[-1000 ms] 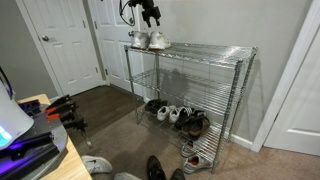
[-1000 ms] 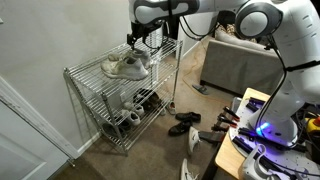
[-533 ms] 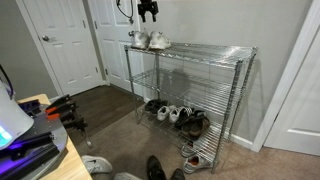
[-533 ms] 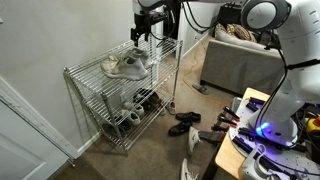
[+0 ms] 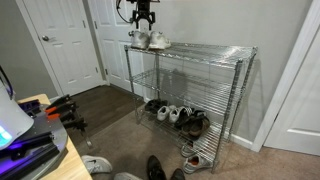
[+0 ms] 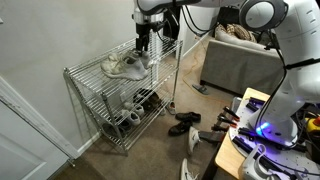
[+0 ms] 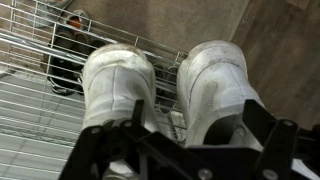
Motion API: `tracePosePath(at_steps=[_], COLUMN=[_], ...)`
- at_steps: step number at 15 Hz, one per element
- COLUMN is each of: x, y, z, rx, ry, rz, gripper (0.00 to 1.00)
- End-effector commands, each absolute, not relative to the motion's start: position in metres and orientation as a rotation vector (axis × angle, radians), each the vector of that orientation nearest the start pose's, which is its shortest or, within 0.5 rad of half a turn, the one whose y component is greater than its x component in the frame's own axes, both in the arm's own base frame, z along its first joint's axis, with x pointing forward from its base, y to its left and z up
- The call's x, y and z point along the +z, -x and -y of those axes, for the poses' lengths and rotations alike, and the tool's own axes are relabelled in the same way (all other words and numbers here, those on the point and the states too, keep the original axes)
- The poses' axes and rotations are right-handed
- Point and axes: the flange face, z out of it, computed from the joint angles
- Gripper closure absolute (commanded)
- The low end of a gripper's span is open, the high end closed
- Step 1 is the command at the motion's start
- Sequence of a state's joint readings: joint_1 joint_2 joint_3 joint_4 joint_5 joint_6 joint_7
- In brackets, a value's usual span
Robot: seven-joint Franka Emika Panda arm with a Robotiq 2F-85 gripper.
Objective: Remove the sneakers from the first to the second shelf on the shoe rack
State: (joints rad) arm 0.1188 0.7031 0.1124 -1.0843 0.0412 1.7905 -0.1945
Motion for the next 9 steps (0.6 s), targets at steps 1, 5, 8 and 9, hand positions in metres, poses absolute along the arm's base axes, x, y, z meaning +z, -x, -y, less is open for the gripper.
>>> tracePosePath(at_steps=[1,5,8,9], x=[0.405,0.402,0.404,0.405], y=[-0.729,-0.731,-0.729,-0.728], z=[-0.155,-0.162,-0.165,-0.166], rx=[-0.002,-0.046,-0.031,-0.014], ry=[2.916,2.9,2.863,2.832], rz=[0.808,0.917,0.84,0.824], gripper=[0.0,0.0,0.0,0.0])
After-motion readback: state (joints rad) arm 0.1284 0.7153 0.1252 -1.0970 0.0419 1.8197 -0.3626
